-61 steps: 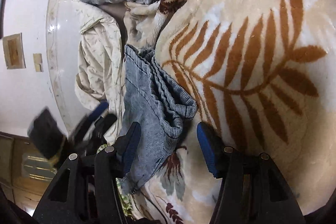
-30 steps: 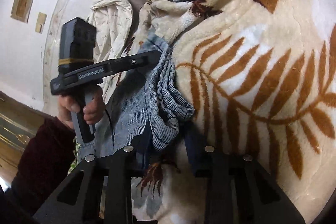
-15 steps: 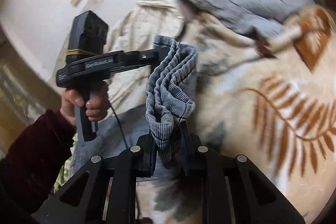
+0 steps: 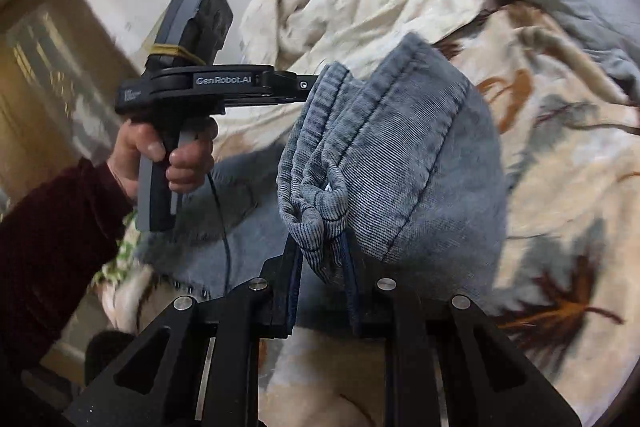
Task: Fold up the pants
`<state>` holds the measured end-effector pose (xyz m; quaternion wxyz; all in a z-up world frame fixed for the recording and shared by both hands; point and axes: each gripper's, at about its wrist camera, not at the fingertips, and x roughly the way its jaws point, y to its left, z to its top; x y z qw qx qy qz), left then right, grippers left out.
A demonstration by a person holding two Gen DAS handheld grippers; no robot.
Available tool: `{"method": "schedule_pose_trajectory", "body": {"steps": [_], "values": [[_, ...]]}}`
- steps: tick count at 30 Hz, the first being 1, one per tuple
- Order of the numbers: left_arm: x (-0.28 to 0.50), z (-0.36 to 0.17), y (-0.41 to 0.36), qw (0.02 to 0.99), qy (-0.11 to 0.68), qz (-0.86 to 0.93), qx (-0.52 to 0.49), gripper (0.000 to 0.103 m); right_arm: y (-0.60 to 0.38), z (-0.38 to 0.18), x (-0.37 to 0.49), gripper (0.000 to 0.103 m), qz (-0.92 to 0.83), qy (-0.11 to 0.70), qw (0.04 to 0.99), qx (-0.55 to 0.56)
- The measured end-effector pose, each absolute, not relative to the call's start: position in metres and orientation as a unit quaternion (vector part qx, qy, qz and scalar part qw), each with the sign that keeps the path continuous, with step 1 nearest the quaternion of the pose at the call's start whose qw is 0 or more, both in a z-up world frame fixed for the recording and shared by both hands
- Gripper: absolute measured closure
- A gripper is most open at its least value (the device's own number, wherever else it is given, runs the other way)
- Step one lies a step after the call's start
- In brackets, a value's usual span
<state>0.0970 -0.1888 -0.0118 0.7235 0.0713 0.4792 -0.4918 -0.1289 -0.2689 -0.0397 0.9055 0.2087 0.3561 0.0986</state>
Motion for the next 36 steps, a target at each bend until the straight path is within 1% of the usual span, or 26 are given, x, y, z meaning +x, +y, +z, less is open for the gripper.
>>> {"method": "schedule_pose_trajectory", "body": {"steps": [4,7,9,10,12,13,14,19,23,27,29,31,32,33,34,36], "values": [[0.106,-0.033,-0.147,0.748,0.502,-0.429,0.071,0.082,-0.240,-0.054,-0.116,0.085,0.147,0.390,0.890,0.183],[0.112,-0.033,-0.123,0.766,0.504,-0.398,0.042,0.082,-0.213,-0.067,-0.114,0.084,0.174,0.436,0.871,0.146],[0.110,-0.026,-0.117,0.774,0.500,-0.388,0.027,0.082,-0.212,-0.066,-0.120,0.084,0.197,0.451,0.857,0.150],[0.107,-0.022,-0.119,0.772,0.502,-0.390,0.018,0.077,-0.216,-0.062,-0.123,0.083,0.207,0.449,0.854,0.161],[0.099,-0.017,-0.130,0.768,0.510,-0.387,0.018,0.070,-0.236,-0.048,-0.125,0.076,0.203,0.419,0.864,0.195],[0.094,-0.015,-0.139,0.764,0.511,-0.392,0.014,0.067,-0.253,-0.039,-0.128,0.068,0.178,0.395,0.876,0.213],[0.090,-0.015,-0.148,0.759,0.518,-0.394,0.013,0.067,-0.266,-0.034,-0.131,0.067,0.157,0.380,0.882,0.229],[0.080,-0.033,-0.191,0.744,0.563,-0.360,0.019,0.067,-0.344,-0.033,-0.145,0.067,0.062,0.327,0.865,0.375],[0.073,-0.047,-0.208,0.739,0.586,-0.331,0.016,0.067,-0.368,-0.038,-0.152,0.067,0.024,0.316,0.848,0.425],[0.072,-0.060,-0.213,0.739,0.605,-0.297,0.010,0.067,-0.372,-0.038,-0.150,0.067,0.017,0.313,0.845,0.434],[0.071,-0.064,-0.209,0.736,0.613,-0.287,-0.002,0.068,-0.373,-0.036,-0.150,0.067,0.014,0.311,0.848,0.430],[0.067,-0.065,-0.210,0.739,0.609,-0.288,0.003,0.084,-0.373,-0.034,-0.152,0.067,0.009,0.311,0.849,0.428],[0.064,-0.066,-0.209,0.740,0.607,-0.289,0.007,0.085,-0.374,-0.034,-0.152,0.067,0.004,0.313,0.849,0.426],[0.064,-0.067,-0.207,0.741,0.607,-0.286,0.003,0.089,-0.372,-0.035,-0.147,0.067,-0.001,0.317,0.849,0.423],[0.064,-0.067,-0.205,0.742,0.607,-0.284,-0.008,0.095,-0.372,-0.036,-0.144,0.067,-0.008,0.322,0.850,0.417],[0.064,-0.065,-0.200,0.745,0.604,-0.282,-0.025,0.095,-0.372,-0.040,-0.140,0.067,-0.018,0.328,0.850,0.411]]}}
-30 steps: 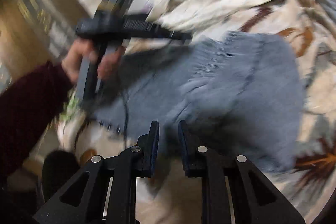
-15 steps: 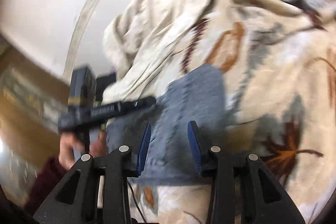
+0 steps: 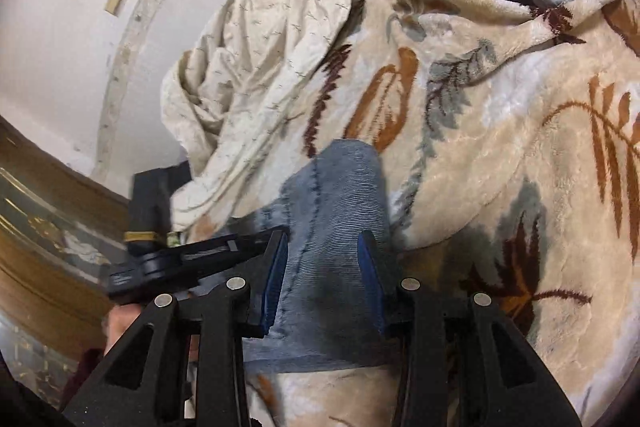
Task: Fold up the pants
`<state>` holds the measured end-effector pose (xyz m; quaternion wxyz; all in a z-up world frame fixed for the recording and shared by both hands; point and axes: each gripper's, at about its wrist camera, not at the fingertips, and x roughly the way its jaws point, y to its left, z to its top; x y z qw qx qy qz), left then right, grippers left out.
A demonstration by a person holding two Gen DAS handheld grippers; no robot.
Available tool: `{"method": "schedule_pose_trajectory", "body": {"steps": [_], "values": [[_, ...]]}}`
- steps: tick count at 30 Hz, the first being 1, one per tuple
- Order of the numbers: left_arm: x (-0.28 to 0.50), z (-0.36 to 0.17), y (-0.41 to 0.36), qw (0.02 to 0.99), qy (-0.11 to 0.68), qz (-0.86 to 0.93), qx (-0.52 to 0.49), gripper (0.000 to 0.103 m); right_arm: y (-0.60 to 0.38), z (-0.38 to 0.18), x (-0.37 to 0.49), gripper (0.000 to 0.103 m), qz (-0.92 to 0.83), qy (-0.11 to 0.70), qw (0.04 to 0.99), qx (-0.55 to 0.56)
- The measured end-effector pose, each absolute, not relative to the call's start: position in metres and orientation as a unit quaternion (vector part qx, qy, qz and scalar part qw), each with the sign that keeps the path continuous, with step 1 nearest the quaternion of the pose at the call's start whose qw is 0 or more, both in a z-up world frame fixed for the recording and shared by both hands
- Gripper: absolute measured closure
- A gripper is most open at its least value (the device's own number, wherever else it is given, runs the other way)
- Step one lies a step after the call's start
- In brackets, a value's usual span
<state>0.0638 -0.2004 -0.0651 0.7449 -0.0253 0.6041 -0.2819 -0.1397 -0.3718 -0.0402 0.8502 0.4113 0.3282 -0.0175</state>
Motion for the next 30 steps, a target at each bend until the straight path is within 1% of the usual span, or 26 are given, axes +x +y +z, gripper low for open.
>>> {"method": "schedule_pose_trajectory", "body": {"steps": [8,13,16,19,23,25,27,29,30], "values": [[0.047,-0.050,-0.178,0.748,0.592,-0.294,-0.060,0.096,-0.383,-0.057,-0.120,0.066,-0.072,0.331,0.844,0.416],[0.040,-0.045,-0.163,0.768,0.573,-0.279,-0.068,0.096,-0.388,-0.068,-0.113,0.065,-0.083,0.332,0.836,0.429],[0.047,-0.051,-0.153,0.774,0.573,-0.261,-0.073,0.096,-0.379,-0.072,-0.108,0.065,-0.071,0.347,0.836,0.419],[0.049,-0.072,-0.146,0.761,0.598,-0.240,-0.073,0.096,-0.374,-0.075,-0.106,0.065,-0.069,0.362,0.835,0.408],[0.039,-0.079,-0.153,0.778,0.581,-0.236,-0.039,0.096,-0.372,-0.052,-0.117,0.065,-0.085,0.308,0.870,0.375],[0.036,-0.077,-0.158,0.784,0.576,-0.232,-0.022,0.095,-0.365,-0.048,-0.115,0.065,-0.058,0.304,0.877,0.367],[0.036,-0.075,-0.157,0.784,0.577,-0.228,-0.022,0.095,-0.350,-0.056,-0.103,0.065,-0.051,0.333,0.883,0.326],[0.035,-0.070,-0.153,0.785,0.578,-0.218,-0.030,0.095,-0.338,-0.082,-0.084,0.064,-0.047,0.397,0.864,0.306],[0.032,-0.066,-0.151,0.788,0.575,-0.217,-0.030,0.095,-0.336,-0.093,-0.078,0.066,-0.056,0.420,0.856,0.295]]}}
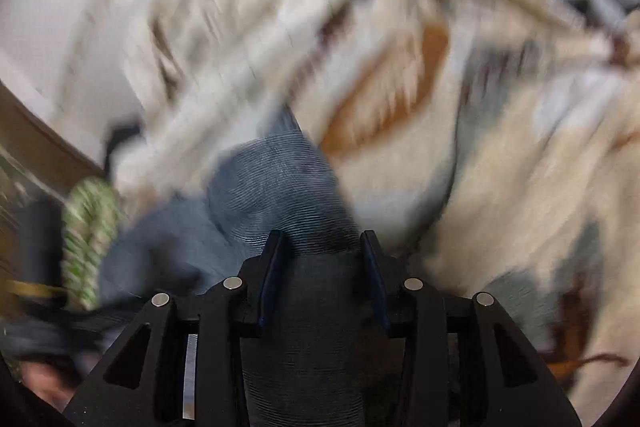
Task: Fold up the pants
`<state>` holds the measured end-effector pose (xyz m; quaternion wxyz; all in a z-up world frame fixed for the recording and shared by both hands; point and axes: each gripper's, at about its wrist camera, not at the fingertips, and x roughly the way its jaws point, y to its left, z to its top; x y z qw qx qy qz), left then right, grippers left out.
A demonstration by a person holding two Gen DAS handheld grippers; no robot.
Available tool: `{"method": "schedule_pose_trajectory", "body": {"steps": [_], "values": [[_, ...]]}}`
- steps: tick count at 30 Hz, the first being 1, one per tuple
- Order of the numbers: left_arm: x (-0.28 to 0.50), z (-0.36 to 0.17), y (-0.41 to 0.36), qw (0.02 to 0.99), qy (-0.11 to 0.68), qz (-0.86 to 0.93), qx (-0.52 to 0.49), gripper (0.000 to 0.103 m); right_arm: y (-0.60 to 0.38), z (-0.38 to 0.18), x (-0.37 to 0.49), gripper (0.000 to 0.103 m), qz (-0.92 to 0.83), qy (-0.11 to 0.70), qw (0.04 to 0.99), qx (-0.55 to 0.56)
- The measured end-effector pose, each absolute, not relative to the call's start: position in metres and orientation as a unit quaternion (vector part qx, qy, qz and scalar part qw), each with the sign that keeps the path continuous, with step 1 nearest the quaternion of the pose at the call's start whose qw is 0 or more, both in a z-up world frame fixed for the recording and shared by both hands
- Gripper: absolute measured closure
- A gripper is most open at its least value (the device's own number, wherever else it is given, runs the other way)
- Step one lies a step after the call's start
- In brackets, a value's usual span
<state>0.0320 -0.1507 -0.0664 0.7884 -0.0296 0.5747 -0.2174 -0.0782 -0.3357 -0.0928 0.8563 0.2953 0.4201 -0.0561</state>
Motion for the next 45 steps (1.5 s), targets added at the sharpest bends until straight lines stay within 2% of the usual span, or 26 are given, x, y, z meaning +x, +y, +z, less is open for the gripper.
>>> {"method": "schedule_pose_trajectory", "body": {"steps": [3,7,13,17,19,22,25,28,33,35,36,37,40,41,45], "values": [[0.018,-0.054,-0.144,0.800,0.556,-0.223,-0.028,0.095,-0.331,-0.086,-0.078,0.065,-0.065,0.413,0.865,0.277],[-0.005,-0.045,-0.133,0.806,0.537,-0.248,-0.040,0.095,-0.341,-0.084,-0.081,0.064,-0.064,0.411,0.856,0.308],[-0.031,-0.054,-0.138,0.805,0.530,-0.264,-0.025,0.095,-0.328,-0.037,-0.083,0.059,-0.036,0.322,0.907,0.269],[-0.036,-0.063,-0.142,0.807,0.531,-0.258,-0.014,0.095,-0.304,-0.039,-0.053,0.059,-0.001,0.357,0.906,0.228],[-0.039,-0.065,-0.144,0.810,0.528,-0.255,-0.002,0.094,-0.296,-0.059,-0.032,0.059,-0.009,0.410,0.890,0.197],[-0.039,-0.067,-0.146,0.814,0.522,-0.256,0.003,0.094,-0.298,-0.085,-0.010,0.060,-0.001,0.433,0.879,0.199],[-0.037,-0.069,-0.139,0.812,0.522,-0.261,-0.019,0.091,-0.303,-0.086,-0.003,0.057,0.005,0.433,0.877,0.209],[-0.041,-0.067,-0.122,0.814,0.514,-0.265,-0.047,0.082,-0.310,-0.081,-0.012,0.054,0.013,0.425,0.872,0.244],[-0.065,-0.046,-0.069,0.849,0.468,-0.240,-0.049,0.082,-0.304,-0.056,-0.031,0.050,0.027,0.385,0.882,0.271],[-0.074,-0.033,-0.033,0.873,0.439,-0.206,-0.051,0.082,-0.294,-0.044,-0.040,0.046,0.042,0.370,0.890,0.263],[-0.077,-0.026,-0.012,0.885,0.424,-0.182,-0.056,0.076,-0.285,-0.037,-0.047,0.045,0.051,0.364,0.896,0.250],[-0.080,-0.020,0.011,0.899,0.408,-0.147,-0.063,0.062,-0.276,-0.032,-0.051,0.045,0.058,0.362,0.900,0.238],[-0.091,-0.008,0.085,0.925,0.363,0.007,-0.115,0.032,-0.246,-0.020,-0.052,0.039,0.092,0.366,0.902,0.210],[-0.092,-0.009,0.104,0.923,0.357,0.047,-0.135,0.029,-0.232,-0.017,-0.046,0.035,0.104,0.377,0.897,0.204],[-0.088,-0.028,0.149,0.904,0.370,0.109,-0.184,0.026,-0.169,-0.001,-0.007,0.034,0.142,0.425,0.874,0.190]]}}
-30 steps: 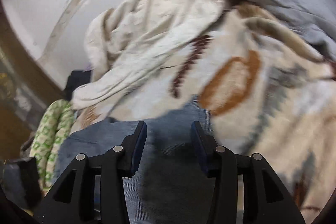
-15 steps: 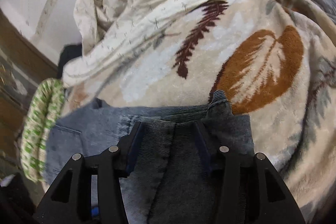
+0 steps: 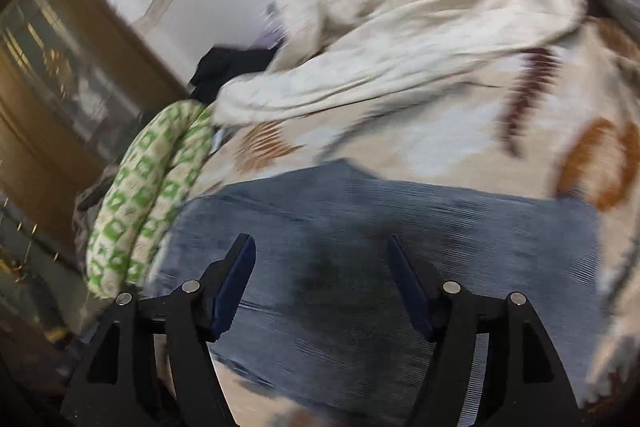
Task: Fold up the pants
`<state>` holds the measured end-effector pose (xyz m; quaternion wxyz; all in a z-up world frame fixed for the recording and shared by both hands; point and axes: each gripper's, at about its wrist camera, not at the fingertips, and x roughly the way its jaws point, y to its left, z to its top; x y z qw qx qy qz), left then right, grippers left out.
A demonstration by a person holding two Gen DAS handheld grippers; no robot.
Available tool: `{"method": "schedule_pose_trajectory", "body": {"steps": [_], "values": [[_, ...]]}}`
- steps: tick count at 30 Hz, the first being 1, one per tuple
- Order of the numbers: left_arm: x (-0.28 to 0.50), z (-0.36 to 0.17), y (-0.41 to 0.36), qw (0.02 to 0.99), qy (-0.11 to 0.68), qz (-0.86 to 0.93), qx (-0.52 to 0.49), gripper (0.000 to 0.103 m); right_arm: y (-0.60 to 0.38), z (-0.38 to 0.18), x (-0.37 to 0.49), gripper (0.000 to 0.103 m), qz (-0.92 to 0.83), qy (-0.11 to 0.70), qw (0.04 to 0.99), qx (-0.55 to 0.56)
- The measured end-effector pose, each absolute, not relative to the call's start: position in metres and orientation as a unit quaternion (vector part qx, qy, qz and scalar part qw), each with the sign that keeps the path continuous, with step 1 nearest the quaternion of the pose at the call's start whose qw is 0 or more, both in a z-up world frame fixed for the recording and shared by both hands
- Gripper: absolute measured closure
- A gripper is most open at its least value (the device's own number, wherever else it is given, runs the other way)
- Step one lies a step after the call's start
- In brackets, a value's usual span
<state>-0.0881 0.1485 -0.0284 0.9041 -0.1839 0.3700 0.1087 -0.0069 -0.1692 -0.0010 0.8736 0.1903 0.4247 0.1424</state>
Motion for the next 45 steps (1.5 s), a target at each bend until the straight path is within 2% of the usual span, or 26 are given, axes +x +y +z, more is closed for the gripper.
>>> {"method": "schedule_pose_trajectory", "body": {"steps": [3,6,14,15,16,19,25,30,32,35,40,45], "values": [[-0.081,-0.041,0.158,0.893,0.390,0.102,-0.200,0.026,-0.109,0.010,0.030,0.034,0.165,0.476,0.849,0.160],[-0.072,-0.045,0.154,0.895,0.389,0.088,-0.198,0.014,-0.050,0.019,0.063,0.034,0.169,0.511,0.834,0.124],[-0.051,-0.071,0.142,0.871,0.439,0.045,-0.216,0.015,0.075,0.002,0.119,0.034,0.163,0.579,0.799,-0.018],[-0.050,-0.069,0.140,0.874,0.434,0.040,-0.216,0.022,0.091,-0.003,0.125,0.034,0.161,0.581,0.797,-0.041],[-0.048,-0.067,0.138,0.875,0.431,0.025,-0.218,0.032,0.100,-0.006,0.129,0.034,0.159,0.582,0.795,-0.057],[-0.047,-0.069,0.136,0.872,0.436,0.015,-0.221,0.046,0.123,-0.020,0.141,0.034,0.146,0.595,0.784,-0.096],[-0.046,-0.071,0.142,0.864,0.438,0.003,-0.248,0.058,0.145,-0.057,0.160,0.035,0.117,0.632,0.752,-0.146],[-0.044,-0.072,0.140,0.864,0.436,-0.005,-0.251,0.063,0.144,-0.076,0.160,0.057,0.093,0.643,0.739,-0.180],[-0.044,-0.071,0.140,0.866,0.433,-0.008,-0.251,0.066,0.141,-0.076,0.156,0.074,0.086,0.634,0.742,-0.198],[-0.047,-0.067,0.138,0.871,0.426,-0.011,-0.244,0.069,0.127,-0.069,0.150,0.087,0.091,0.628,0.747,-0.199],[-0.053,-0.056,0.128,0.889,0.401,-0.022,-0.220,0.075,0.091,-0.040,0.135,0.092,0.097,0.600,0.776,-0.166],[-0.064,-0.042,0.114,0.912,0.363,-0.037,-0.186,0.076,0.058,-0.008,0.122,0.092,0.094,0.570,0.807,-0.122]]}}
